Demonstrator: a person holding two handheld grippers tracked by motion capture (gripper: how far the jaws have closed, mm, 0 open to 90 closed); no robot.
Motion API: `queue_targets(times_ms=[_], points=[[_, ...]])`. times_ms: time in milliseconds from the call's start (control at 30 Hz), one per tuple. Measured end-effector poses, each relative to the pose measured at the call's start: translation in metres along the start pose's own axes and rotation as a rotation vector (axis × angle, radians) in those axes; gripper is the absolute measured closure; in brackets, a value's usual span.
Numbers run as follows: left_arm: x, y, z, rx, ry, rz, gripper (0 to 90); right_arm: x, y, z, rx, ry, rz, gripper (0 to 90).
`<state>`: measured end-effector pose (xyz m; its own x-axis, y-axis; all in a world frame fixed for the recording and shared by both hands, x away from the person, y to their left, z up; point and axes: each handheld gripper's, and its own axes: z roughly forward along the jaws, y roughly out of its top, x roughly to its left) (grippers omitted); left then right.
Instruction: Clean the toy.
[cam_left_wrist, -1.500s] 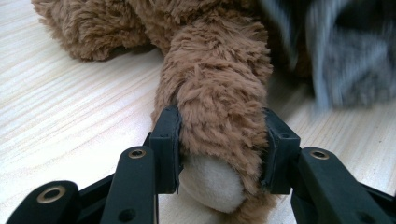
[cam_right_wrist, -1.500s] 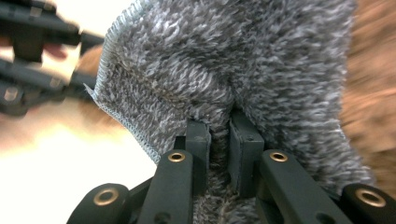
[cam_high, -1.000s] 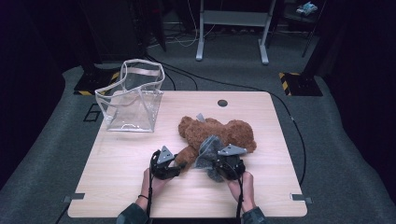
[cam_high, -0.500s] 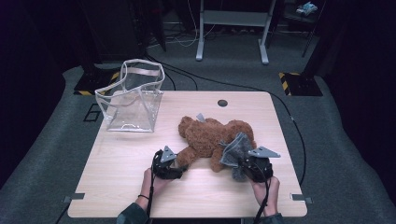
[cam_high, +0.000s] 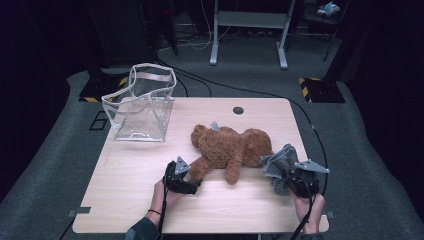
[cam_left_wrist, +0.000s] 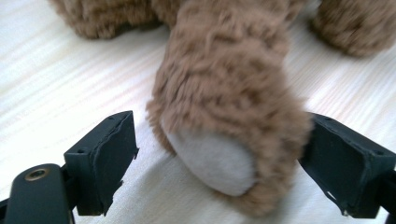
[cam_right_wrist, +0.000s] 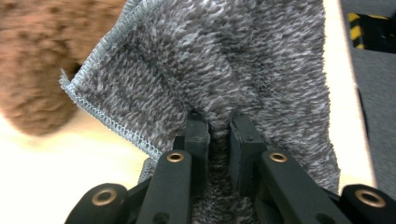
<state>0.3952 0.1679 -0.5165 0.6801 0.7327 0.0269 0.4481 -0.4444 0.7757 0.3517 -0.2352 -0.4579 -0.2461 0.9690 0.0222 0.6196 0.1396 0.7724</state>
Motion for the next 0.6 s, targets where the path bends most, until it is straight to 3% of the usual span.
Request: queue_targets(times_ms=[100,267,533,600], points=[[-0.008,0.012,-0.012,-0.036,-0.01,-0.007,11.3,-0.011,-0.001,-0.001,0.0,-0.021,0.024,79.8],[-0.026,0.029,-0.019,-0.076,-0.016,0.02,10.8,-0.025,-0.002,-0.004,0.004,-0.058,0.055,79.8],[-0.063,0.05,0.002,-0.08,-0.083,0.037,10.5,-0.036,-0.005,-0.004,0.008,-0.073,0.071,79.7],[-0.07,0.053,0.009,-0.077,-0.082,0.046,11.1,-0.037,-0.006,-0.004,0.013,-0.072,0.08,79.7]])
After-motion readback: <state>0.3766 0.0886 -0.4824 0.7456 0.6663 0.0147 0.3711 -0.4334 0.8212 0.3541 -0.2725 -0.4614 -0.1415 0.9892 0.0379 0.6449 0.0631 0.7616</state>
